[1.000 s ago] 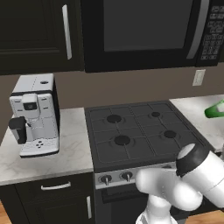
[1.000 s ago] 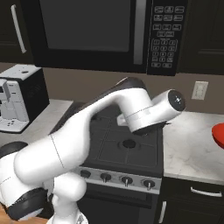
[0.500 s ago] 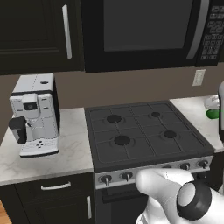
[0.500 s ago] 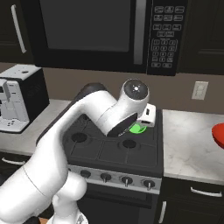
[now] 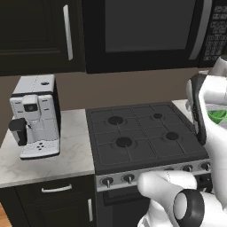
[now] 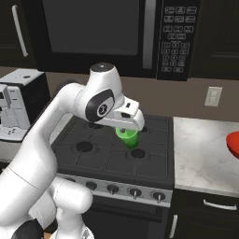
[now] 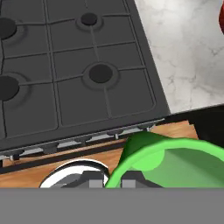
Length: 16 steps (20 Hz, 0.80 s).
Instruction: Pick the cup and bowl from the counter and place them on the counter next to the sink.
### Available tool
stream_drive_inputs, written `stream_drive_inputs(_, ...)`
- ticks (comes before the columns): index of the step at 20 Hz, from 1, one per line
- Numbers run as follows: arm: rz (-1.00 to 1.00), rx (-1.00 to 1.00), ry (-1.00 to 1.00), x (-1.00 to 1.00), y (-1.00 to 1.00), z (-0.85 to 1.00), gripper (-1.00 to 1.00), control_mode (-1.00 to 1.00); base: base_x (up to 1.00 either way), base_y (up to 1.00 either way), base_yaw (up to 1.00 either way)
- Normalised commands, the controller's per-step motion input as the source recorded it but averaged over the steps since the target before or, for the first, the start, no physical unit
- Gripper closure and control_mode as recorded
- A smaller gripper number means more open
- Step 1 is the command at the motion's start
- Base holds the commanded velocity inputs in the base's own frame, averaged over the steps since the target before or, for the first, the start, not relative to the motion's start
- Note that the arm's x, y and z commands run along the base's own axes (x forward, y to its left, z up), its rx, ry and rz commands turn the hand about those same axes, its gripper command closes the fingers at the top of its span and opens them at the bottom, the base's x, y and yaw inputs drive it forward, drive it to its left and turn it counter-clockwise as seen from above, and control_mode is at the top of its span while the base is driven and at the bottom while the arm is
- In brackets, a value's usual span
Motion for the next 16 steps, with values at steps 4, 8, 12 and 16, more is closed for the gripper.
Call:
stream_drive_inputs(4, 0.00, -0.01, 0.39, 0.00, 0.38, 0.05, 1.00, -1.00, 0.00, 0.00, 0.00)
stream_drive_inputs(8, 0.00, 0.00, 0.29, 0.00, 0.29, 0.01, 1.00, -1.00, 0.00, 0.00, 0.00)
stream_drive_inputs(12, 0.00, 0.07, 0.14, -0.05, 0.15, 0.00, 1.00, -1.00, 0.00, 0.00, 0.00)
stream_drive_inputs(16, 0.00, 0.15, 0.01, -0.17, 0.00, 0.00, 1.00, -1.00, 0.00, 0.00, 0.00)
